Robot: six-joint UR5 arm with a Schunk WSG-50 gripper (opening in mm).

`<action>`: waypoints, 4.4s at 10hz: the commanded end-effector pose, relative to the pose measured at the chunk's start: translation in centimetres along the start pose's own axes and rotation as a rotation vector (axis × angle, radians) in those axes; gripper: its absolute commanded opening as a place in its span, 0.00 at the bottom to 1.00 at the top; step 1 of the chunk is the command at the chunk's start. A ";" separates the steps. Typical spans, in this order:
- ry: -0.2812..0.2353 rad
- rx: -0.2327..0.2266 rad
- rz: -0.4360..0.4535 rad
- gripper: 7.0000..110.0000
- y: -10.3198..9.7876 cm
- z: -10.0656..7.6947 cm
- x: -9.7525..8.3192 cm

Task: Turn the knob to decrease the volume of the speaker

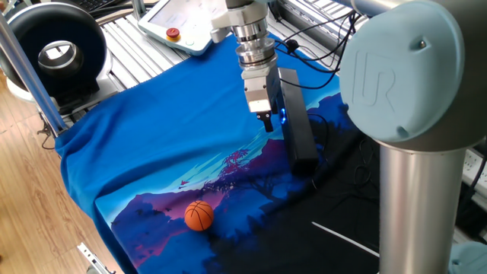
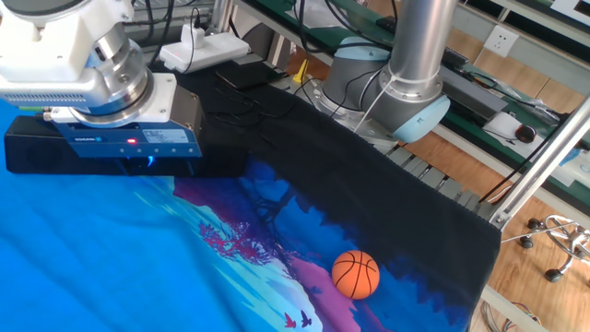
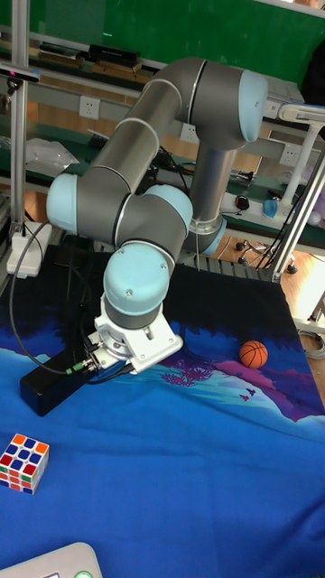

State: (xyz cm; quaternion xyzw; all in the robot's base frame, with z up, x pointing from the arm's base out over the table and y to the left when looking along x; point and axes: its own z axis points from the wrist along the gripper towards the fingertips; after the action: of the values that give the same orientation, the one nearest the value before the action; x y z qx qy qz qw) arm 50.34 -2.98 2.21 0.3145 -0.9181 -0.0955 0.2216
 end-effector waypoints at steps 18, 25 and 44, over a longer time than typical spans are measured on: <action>0.090 -0.034 0.080 0.57 1.4 -2.1 2.5; 0.068 -0.033 0.075 0.57 1.0 -2.0 1.2; 0.065 -0.016 0.087 0.57 -0.4 -0.9 0.2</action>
State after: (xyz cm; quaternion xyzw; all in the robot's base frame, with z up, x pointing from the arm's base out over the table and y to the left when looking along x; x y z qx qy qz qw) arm 50.67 -3.67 3.08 0.2773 -0.9218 -0.0781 0.2594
